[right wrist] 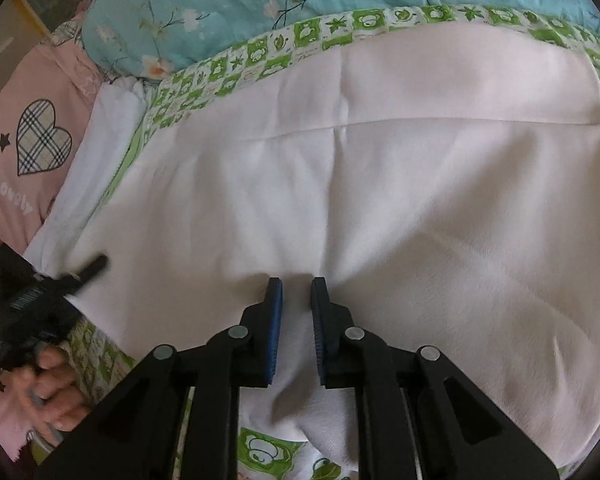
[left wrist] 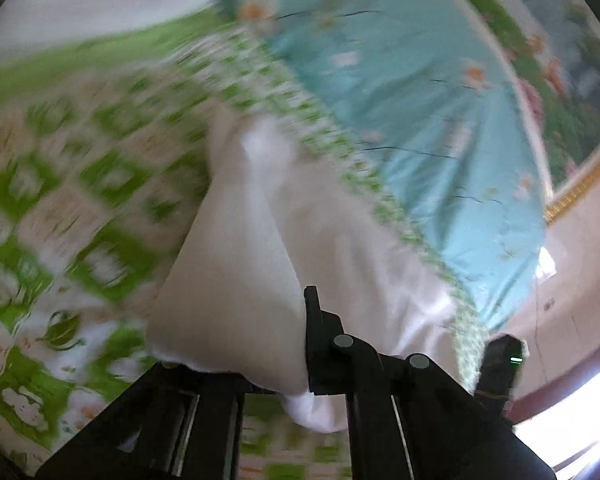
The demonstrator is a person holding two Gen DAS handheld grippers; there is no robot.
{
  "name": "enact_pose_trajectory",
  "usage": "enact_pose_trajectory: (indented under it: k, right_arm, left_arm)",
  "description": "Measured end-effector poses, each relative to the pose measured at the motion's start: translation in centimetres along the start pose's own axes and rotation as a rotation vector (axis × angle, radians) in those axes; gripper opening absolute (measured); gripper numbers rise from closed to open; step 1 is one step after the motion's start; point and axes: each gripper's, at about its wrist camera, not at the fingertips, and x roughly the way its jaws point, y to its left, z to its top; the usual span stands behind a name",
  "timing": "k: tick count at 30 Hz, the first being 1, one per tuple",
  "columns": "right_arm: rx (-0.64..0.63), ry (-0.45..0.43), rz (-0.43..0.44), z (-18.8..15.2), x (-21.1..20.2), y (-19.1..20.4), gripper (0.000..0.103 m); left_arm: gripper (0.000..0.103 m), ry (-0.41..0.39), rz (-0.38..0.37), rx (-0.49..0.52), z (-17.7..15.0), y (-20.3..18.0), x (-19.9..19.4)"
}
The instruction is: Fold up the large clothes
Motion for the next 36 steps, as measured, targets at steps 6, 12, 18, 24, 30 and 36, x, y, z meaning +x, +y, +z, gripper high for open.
enact_pose_trajectory:
  k: [6,12,18,24,30,36]
  right_arm:
    - [0.042,0.006,0.052,0.0,0.1,-0.8,0.013]
    - [0.325,0.0,0.313,-0.3,-2.5,-7.0,0.014]
    - [0.629,-0.249,0.423,-1.6,-10.1,-18.8,0.037]
    - [0.514,-0.215,0.39,0.4,-10.1,-17.6,0.066]
    - [0.404,-0.097,0.299,4.6,-6.0,-14.7,0.075]
    - [0.335,-0.103,0.293,6.5,-6.2,-12.9,0.007]
  left_arm:
    - [0.006,0.013,-0.128,0.244,-0.5,-10.8,0.0]
    - [0.006,0.153,-0.184,0.503,-5.9,-19.2,5.8]
    - [0.006,0.307,-0.064,0.64,-12.6,-19.5,13.5]
    - [0.006,0.293,-0.042,0.666,-14.0,-18.6,13.8]
    - [0.006,0.264,-0.06,0.706,-14.1,-19.5,12.4]
    - [0.006,0.237,-0.102,0.738,-13.9,-22.4,11.0]
